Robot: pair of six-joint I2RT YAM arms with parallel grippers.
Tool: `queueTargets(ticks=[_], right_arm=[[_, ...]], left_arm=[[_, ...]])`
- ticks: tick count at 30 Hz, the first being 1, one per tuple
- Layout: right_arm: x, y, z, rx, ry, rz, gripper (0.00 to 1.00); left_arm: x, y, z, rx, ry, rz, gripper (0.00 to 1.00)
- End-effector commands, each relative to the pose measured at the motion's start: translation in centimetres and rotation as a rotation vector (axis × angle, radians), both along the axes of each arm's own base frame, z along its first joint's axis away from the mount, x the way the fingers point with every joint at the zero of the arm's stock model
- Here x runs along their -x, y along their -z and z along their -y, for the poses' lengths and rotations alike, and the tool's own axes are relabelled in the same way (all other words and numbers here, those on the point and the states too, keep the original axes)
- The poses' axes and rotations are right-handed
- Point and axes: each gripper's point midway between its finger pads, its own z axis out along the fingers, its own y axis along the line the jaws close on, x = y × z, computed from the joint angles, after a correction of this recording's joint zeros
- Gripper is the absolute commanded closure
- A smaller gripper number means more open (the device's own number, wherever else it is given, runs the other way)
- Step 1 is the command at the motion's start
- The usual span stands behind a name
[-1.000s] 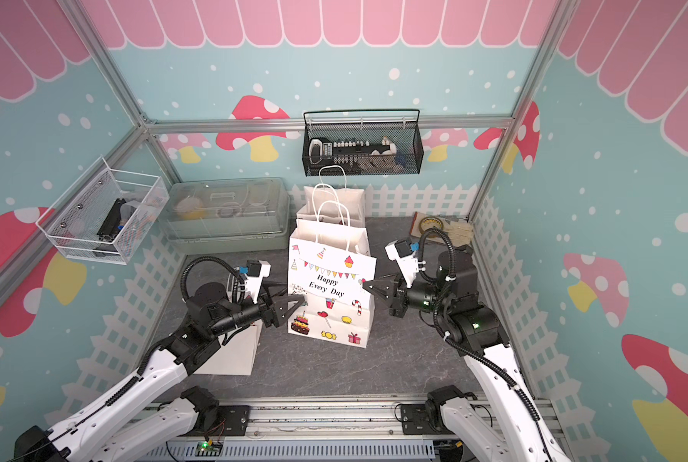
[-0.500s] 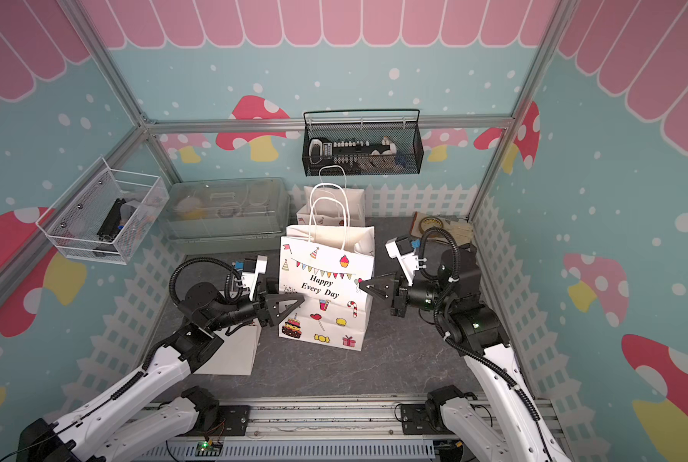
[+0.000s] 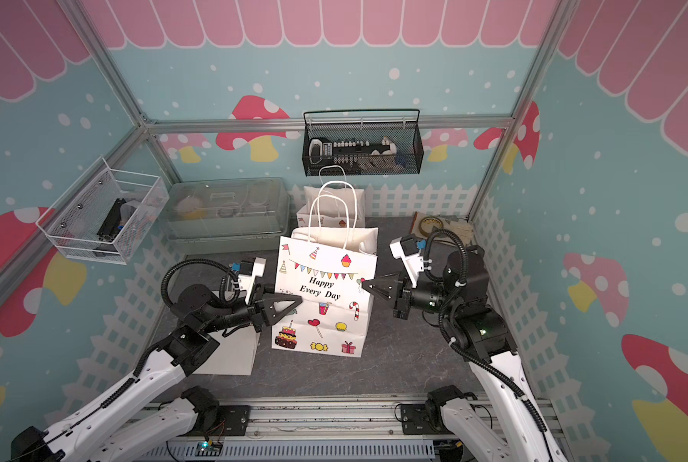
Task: Put away the paper bag
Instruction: Press the paper bag.
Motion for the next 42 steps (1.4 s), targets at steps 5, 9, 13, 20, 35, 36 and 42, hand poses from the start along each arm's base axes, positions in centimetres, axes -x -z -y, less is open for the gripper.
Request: queueTargets(ticks=[5,9,13,20,35,36,42], right_arm=[[0.3,-0.1,0.1,0.016,0.006,0.027,1.0],[0.4,-0.4,0.1,0.002,0.004,0.026,1.0],[0.3,-0.8,0.2,-0.011,0.021,0.031,0.92],[-0.9,-0.7,1.4,0.004,0.152,0.044,0.46],[-2.2,4.2,4.5,0.097,0.397,-0.017,0.04],[-2.3,4.7,4.2,0.087,0.38,-0.027,0.04],[-2.5,6.8,3.1,0.087,0.307,-0.052,0.02]], left_arm=[[1.5,-2.4,0.0,0.032,0.056,0.042,0.93],[1.4,-2.4,0.2,0.038,0.067,0.03,1.0],[1.0,-2.0,0.3,0.031,0.059,0.011,1.0],[1.4,-1.7,0.1,-0.021,0.08,0.007,1.0],[0.4,-6.1,-3.9,0.043,0.066,-0.018,1.0],[0.5,-6.7,-4.0,0.046,0.07,-0.017,1.0],[1.3,-9.6,-4.3,0.072,0.085,0.006,1.0]])
